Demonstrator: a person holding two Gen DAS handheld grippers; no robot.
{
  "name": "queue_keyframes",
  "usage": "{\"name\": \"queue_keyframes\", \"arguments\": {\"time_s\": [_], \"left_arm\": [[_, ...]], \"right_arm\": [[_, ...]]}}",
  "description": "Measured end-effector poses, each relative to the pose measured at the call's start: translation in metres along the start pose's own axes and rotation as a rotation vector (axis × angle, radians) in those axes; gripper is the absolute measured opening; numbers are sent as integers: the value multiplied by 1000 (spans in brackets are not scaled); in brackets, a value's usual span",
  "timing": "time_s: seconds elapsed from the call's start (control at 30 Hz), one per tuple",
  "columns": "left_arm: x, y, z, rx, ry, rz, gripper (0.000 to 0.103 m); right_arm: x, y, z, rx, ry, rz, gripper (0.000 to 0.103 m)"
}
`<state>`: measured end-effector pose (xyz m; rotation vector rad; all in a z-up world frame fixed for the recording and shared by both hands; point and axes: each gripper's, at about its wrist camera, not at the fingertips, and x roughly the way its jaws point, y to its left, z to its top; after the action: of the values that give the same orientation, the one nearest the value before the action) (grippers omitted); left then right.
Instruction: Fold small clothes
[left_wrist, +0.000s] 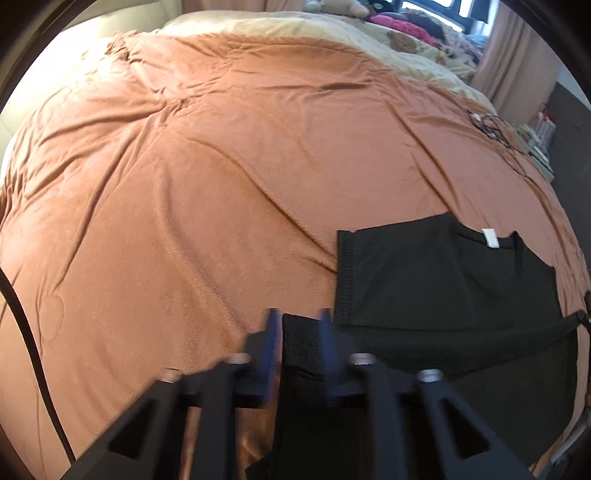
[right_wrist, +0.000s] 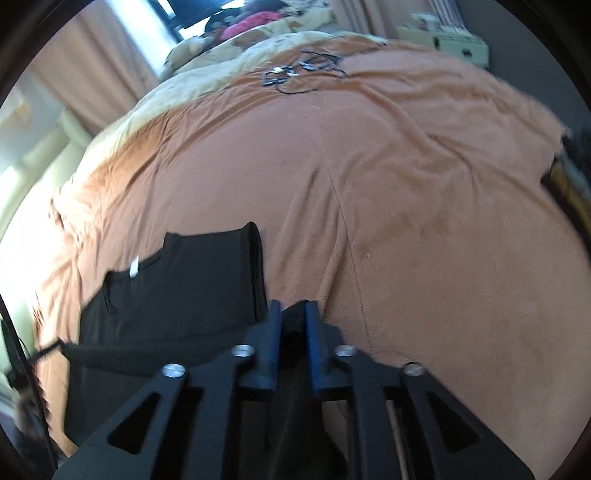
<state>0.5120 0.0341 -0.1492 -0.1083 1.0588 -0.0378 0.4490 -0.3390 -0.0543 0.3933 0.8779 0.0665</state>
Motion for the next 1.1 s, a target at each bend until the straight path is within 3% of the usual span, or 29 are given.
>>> {"name": "queue_keyframes", "arguments": {"time_s": [0.03,0.07,0.1,0.2,0.4,0.53,0.7,0.77,0.8,1.1], "left_arm": [[-5,0,-1,11,-12,6,62],[-10,1,-3,22,-29,13,71],[-13,1,-3,30,-40,15,73],[-21,1,-8,61,-32,1,73],[-37,-8,-21,176,-38,18,74],[-50,-16,-33,282,-57,28,80],[-50,-16,-40,325,-32,41,84],[-45,-16,-42,326,-7,47,84],[-43,-15,-44,324,3,51,84],[-2,-13,-46,321,94,124,84]], "right_arm": [[-4,2,0,-16,-7,-1,51],[-9,5,-2,-32,-22,-4,59],[-16,9,-4,-55,-44,-14,64],[-32,20,-6,-128,-83,-32,64],[-72,49,-36,-395,-187,57,64],[-69,53,-51,-512,-141,-48,64],[-49,43,-65,-524,-51,-177,65],[-39,39,-70,-520,-21,-193,81],[-34,34,-74,-506,-10,-197,82],[-3,23,-63,-464,56,-226,82]]}}
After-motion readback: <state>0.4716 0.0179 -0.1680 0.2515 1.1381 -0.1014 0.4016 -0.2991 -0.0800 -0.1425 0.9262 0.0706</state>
